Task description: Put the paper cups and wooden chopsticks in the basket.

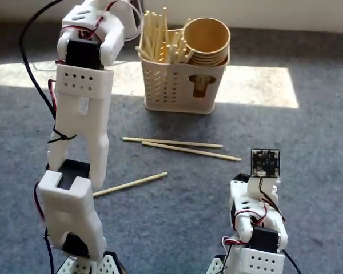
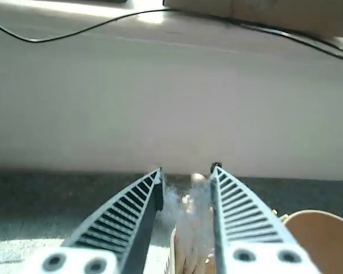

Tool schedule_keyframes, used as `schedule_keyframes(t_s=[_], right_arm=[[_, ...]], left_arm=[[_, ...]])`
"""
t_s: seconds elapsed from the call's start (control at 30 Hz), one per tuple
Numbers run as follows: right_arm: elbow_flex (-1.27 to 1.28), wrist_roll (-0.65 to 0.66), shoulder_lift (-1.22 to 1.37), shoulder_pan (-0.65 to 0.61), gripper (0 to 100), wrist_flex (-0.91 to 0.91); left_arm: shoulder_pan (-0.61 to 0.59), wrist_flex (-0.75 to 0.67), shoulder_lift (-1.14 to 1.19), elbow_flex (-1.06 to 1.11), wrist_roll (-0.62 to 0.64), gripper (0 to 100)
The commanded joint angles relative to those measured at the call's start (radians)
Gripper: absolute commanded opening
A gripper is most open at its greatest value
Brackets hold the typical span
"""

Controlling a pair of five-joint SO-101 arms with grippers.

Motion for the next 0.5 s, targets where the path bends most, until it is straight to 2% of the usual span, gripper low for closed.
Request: schedule_keyframes(t_s=[0.0, 0.07, 0.27, 0.47], right_arm=[[0.125, 0.003, -0.008, 0.013, 0.6, 0.001], [0.125, 0.003, -0.008, 0.013, 0.6, 0.001], [0.125, 0.003, -0.008, 0.013, 0.6, 0.001], [0.125, 0.003, -0.008, 0.013, 0.6, 0.001]], left_arm=[[0.039, 0.15, -0.088, -0.061, 0.018, 18], [0.051, 0.215, -0.111, -0.065, 0.011, 18], [0.108, 0.419, -0.177, -0.062, -0.158, 17], [0.159, 0.609, -0.22, -0.061, -0.226, 17]])
